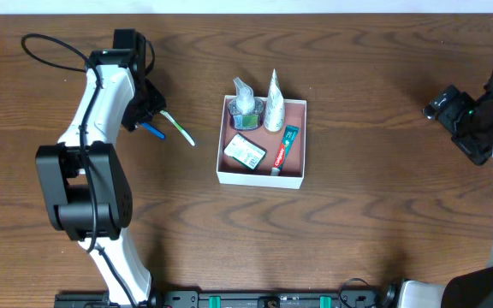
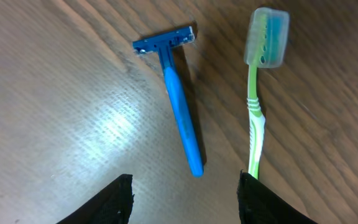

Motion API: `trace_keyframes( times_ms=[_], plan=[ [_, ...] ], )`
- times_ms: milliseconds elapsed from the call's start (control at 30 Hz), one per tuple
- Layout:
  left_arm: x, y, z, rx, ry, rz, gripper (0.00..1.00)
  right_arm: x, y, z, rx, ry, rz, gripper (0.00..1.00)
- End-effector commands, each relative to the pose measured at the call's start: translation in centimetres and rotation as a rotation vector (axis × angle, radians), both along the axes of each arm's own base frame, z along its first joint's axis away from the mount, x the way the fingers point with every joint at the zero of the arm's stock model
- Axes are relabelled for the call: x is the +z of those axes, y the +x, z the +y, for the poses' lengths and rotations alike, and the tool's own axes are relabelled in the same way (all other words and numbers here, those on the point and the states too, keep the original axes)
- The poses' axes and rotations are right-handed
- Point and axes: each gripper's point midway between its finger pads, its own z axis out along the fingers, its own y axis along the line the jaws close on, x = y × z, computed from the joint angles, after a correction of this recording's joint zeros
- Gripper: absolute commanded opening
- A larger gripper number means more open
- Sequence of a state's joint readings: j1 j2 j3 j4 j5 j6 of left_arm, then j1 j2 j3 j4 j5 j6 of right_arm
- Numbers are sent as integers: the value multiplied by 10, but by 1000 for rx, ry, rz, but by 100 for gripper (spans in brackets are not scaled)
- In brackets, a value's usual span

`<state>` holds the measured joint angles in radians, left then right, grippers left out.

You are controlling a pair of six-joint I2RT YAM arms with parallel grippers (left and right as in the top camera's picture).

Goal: Pack container
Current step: 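Move the left gripper left and grasp the blue razor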

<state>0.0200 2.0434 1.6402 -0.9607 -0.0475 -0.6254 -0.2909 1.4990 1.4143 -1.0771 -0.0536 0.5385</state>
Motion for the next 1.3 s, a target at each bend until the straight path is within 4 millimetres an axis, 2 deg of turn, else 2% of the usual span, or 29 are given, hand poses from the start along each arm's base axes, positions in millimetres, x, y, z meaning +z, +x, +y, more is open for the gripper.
trace_keyframes(
  times_ms=[0,167,433,800,1133,1267],
  plan=[
    [-15,-1,2,21,-35,29,55,1,2,-1,-12,7,-4,99],
    [-26,-1,10,41,-40,50,55,1,2,-1,-12,7,-4,99],
    [-26,10,15,21,-37,7,55,1,2,-1,-11,6,-4,99],
    [-32,13,15,31,-39,1,54,1,2,-1,-11,6,-4,99],
    [-57,12,15,48,-43,42,54,1,2,-1,-12,7,-4,99],
    [-62,15,16,48,-43,40,54,1,2,-1,-12,7,-4,99]
  ],
)
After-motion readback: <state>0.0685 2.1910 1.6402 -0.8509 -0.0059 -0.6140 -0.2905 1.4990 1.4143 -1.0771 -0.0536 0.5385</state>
